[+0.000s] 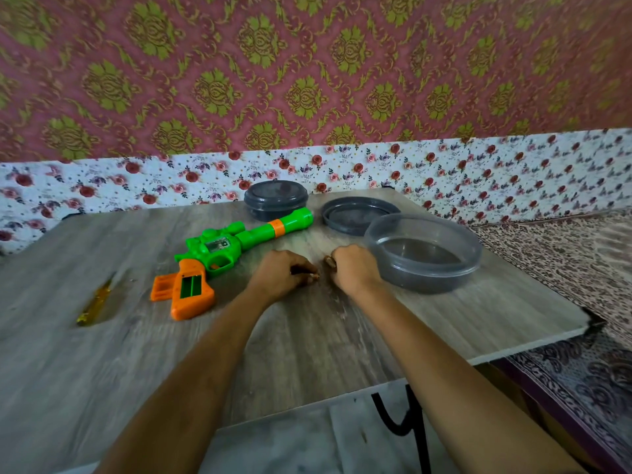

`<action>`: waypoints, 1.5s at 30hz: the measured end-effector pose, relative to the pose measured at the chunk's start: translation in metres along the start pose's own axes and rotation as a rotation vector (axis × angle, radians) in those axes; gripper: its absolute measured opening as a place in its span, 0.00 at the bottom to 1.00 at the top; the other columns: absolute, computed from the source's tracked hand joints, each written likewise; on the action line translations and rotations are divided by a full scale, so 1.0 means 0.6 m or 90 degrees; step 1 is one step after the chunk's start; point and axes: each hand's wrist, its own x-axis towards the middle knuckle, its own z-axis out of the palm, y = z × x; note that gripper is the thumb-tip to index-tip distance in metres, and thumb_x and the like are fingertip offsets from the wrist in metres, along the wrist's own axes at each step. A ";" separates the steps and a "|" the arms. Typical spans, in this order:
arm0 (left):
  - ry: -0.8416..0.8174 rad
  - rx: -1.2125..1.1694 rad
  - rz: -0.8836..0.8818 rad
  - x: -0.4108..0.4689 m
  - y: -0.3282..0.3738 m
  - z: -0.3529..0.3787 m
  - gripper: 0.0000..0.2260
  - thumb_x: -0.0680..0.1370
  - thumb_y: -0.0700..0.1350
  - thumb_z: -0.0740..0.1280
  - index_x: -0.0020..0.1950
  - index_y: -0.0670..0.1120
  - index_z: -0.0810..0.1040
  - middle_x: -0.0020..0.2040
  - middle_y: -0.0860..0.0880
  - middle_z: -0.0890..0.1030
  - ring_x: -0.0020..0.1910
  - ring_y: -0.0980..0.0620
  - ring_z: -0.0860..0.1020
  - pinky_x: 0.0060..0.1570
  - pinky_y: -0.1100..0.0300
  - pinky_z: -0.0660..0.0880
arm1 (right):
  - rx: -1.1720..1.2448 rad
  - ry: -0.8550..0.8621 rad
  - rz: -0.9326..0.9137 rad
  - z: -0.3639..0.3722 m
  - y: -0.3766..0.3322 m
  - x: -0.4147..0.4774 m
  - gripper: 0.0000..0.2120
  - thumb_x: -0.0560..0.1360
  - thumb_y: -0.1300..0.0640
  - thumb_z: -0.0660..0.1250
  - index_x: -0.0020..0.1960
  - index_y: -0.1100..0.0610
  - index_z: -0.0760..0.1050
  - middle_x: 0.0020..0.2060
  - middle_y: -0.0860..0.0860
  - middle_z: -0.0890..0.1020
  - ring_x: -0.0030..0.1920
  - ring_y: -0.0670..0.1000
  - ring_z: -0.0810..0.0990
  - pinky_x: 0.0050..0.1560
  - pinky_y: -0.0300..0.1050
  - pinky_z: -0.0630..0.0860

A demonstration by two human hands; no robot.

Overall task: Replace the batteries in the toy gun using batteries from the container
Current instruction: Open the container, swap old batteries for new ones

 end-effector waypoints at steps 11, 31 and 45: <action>0.102 -0.020 -0.083 -0.010 -0.007 -0.017 0.07 0.72 0.38 0.71 0.49 0.43 0.85 0.48 0.45 0.85 0.48 0.49 0.81 0.49 0.61 0.74 | 0.020 0.029 0.002 -0.018 -0.001 -0.013 0.11 0.76 0.67 0.58 0.55 0.64 0.75 0.54 0.61 0.79 0.55 0.60 0.78 0.54 0.51 0.73; 0.013 0.012 0.036 0.158 0.227 0.034 0.05 0.72 0.43 0.71 0.44 0.42 0.84 0.40 0.43 0.85 0.38 0.48 0.83 0.43 0.56 0.80 | 0.134 0.065 0.273 -0.105 0.230 0.001 0.08 0.72 0.63 0.68 0.51 0.62 0.79 0.44 0.57 0.82 0.44 0.55 0.82 0.50 0.47 0.80; -0.110 -0.007 0.012 0.219 0.227 0.059 0.09 0.73 0.35 0.69 0.52 0.41 0.82 0.50 0.45 0.83 0.46 0.52 0.80 0.49 0.62 0.75 | 0.170 0.006 0.265 -0.073 0.261 0.007 0.11 0.73 0.61 0.68 0.55 0.59 0.77 0.50 0.54 0.81 0.44 0.50 0.79 0.51 0.41 0.77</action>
